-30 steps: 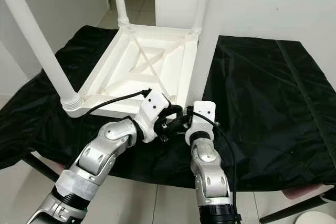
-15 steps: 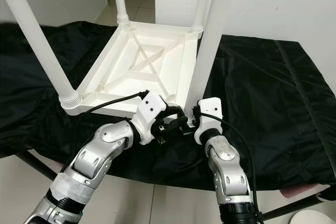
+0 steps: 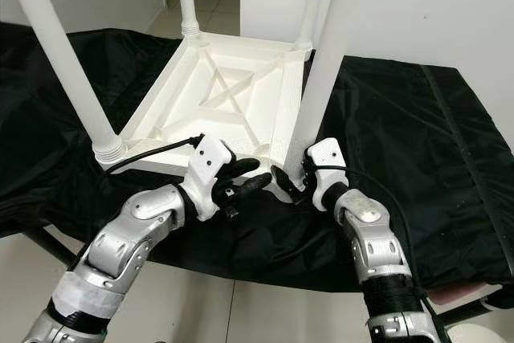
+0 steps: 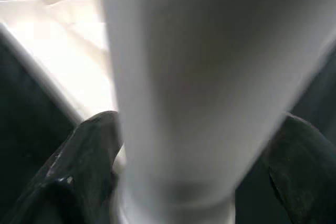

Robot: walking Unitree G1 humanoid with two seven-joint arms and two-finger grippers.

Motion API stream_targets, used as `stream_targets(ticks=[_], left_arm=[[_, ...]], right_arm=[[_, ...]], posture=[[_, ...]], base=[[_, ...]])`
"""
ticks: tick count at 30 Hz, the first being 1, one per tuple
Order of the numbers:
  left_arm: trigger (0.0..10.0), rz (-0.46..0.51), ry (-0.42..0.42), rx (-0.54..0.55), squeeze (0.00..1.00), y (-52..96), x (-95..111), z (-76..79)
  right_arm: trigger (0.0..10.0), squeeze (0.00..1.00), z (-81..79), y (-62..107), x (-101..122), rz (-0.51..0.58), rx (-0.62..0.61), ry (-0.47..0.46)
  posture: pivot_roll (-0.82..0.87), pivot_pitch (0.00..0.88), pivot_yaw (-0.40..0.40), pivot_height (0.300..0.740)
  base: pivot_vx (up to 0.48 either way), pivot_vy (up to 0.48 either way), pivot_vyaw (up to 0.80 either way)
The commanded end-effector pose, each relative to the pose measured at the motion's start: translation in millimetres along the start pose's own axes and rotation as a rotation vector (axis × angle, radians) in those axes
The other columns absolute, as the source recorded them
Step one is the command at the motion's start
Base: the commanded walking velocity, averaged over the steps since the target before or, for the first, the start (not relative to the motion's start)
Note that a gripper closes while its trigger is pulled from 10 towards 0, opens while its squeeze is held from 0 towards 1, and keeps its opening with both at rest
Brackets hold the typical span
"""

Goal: Building children table

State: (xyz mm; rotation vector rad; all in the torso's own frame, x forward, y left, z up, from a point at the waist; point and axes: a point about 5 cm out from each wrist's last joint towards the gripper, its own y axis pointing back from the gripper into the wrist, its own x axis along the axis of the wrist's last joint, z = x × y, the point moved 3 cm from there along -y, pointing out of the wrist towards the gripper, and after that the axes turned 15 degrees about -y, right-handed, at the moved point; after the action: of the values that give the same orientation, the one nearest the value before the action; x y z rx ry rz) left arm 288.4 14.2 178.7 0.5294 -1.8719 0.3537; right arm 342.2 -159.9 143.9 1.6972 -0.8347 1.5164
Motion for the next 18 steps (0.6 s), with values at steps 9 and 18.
stream_targets(ticks=[9,18], left_arm=[[10.0,0.011,-0.049,-0.175,0.0,6.2,-2.4,21.0],[10.0,-0.008,-0.064,-0.123,0.0,4.5,-7.1,22.7]], right_arm=[[0.0,0.0,7.0,-5.3,3.4,-0.03,0.098,0.052],[10.0,0.0,3.8,1.6,-9.3,-0.06,0.116,0.015]], posture=[[-0.04,0.022,-0.06,0.74],[-0.03,0.021,-0.076,0.74]], base=[[0.0,0.0,0.0],[0.0,0.0,0.0]])
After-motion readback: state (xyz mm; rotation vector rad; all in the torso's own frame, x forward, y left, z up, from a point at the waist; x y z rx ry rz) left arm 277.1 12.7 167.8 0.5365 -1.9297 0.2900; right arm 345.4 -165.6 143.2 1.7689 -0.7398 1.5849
